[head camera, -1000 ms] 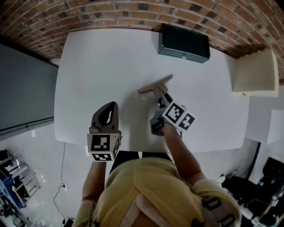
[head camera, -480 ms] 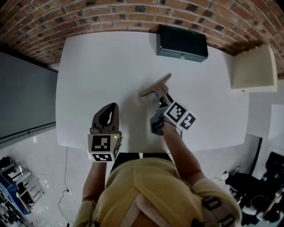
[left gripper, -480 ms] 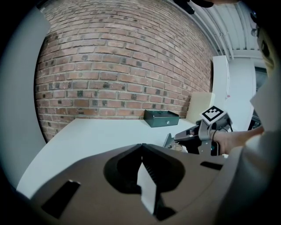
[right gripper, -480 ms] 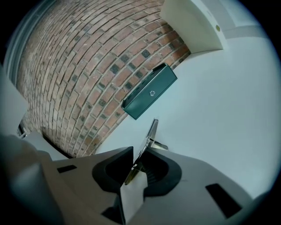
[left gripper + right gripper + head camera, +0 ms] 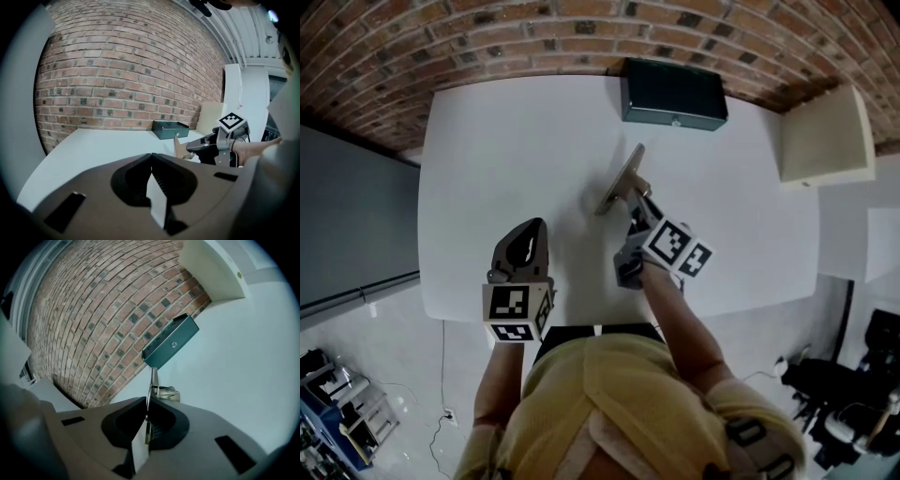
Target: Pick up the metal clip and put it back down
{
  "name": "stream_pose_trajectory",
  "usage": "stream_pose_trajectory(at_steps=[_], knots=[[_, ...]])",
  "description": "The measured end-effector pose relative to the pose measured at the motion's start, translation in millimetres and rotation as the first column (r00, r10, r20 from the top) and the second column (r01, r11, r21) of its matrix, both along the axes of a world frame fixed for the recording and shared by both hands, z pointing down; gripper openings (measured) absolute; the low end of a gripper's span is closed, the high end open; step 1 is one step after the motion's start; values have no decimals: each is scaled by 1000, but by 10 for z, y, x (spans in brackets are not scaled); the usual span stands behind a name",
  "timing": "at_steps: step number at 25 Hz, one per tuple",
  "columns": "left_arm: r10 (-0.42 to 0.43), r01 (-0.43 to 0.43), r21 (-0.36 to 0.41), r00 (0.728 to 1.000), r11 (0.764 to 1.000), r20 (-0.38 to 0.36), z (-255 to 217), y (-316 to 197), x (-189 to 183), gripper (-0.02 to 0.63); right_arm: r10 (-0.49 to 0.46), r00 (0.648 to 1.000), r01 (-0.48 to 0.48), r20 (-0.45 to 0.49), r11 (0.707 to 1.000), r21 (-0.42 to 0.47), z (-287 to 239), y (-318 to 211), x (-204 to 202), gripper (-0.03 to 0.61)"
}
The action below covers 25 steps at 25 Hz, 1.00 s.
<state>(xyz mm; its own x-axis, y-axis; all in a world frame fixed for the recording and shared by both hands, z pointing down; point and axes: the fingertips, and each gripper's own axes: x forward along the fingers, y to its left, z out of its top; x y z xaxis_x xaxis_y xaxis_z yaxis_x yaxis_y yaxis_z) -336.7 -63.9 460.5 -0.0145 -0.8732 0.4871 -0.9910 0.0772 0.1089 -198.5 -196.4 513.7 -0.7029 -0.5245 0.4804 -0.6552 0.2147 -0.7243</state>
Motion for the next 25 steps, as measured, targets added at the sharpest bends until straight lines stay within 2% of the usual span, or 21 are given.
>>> stream_pose_trajectory(at_steps=[7,16,20,25], knots=[[14,-14,11,1000,1000,-24,-15,14,5,3,-9,1000,9,24,1000,11,-103,113,45,14],[0,0,30,1000,1000,-16,-120,-21,108,3,-98,994,97,47,995,31,-276,242,258,14],[-2,3,19,999,1000,-47,-104,-118,335,3,-107,993,106,47,994,25,-295,217,549,14],[47,-46,12,997,999,-65,-86,-354,776,3,-83,995,82,47,997,7,-282,141,1033,14]])
